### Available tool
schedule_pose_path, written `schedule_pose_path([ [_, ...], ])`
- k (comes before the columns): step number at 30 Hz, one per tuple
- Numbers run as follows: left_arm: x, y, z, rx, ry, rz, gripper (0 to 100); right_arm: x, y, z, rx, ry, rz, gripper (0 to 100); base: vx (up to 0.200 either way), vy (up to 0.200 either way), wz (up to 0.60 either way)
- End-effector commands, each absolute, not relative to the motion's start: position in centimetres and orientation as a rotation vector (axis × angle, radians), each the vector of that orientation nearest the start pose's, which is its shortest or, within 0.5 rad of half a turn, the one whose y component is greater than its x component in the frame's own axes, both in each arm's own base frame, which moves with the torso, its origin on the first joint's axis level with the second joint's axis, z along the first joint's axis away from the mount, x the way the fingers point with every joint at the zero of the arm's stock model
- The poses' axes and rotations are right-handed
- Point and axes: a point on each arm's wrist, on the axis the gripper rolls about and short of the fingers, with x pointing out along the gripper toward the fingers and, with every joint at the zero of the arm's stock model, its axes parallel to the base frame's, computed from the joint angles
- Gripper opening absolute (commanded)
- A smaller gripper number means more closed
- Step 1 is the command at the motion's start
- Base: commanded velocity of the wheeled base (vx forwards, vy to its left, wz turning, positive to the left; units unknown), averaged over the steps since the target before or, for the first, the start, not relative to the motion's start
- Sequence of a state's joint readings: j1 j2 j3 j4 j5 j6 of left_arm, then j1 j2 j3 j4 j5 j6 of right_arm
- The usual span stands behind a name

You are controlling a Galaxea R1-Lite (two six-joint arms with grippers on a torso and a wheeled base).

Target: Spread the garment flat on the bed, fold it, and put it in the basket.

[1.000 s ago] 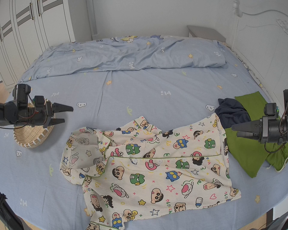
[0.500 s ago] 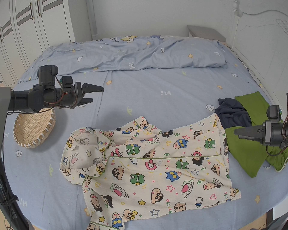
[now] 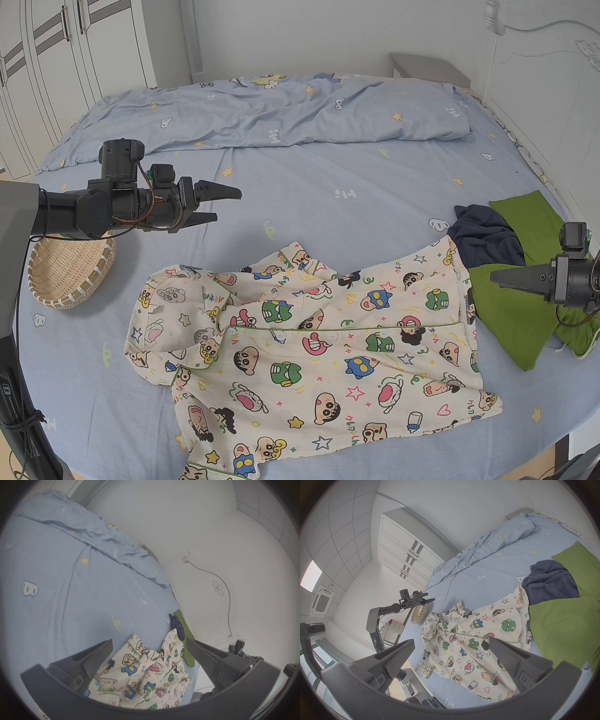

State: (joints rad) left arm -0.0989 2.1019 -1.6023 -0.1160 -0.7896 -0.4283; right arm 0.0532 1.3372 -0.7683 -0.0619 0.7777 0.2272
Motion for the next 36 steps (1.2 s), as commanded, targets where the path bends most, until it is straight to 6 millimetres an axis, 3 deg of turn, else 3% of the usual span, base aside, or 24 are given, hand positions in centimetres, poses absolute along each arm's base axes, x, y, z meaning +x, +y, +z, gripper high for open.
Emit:
schedule_pose_path([
  [1,43.0,-6.7,21.6,-0.508,0.513,-0.815,100,20.1,2.7,21.5,0.394,0.578,0.757,100,0.0,0.0,0.0],
  [10,46.1,-9.5,18.4,-0.509,0.554,-0.852,100,20.1,2.8,21.2,0.392,0.591,0.765,100,0.0,0.0,0.0],
  [17,46.0,-11.5,19.0,-0.485,0.534,-0.898,100,19.9,3.2,20.7,0.38,0.578,0.786,100,0.0,0.0,0.0],
  [29,47.2,-11.8,15.8,-0.41,0.551,-0.867,100,19.9,3.2,20.5,0.373,0.555,0.788,100,0.0,0.0,0.0],
  [36,46.7,-11.9,16.9,-0.414,0.542,-0.862,100,20.0,3.1,20.5,0.374,0.554,0.787,100,0.0,0.0,0.0],
])
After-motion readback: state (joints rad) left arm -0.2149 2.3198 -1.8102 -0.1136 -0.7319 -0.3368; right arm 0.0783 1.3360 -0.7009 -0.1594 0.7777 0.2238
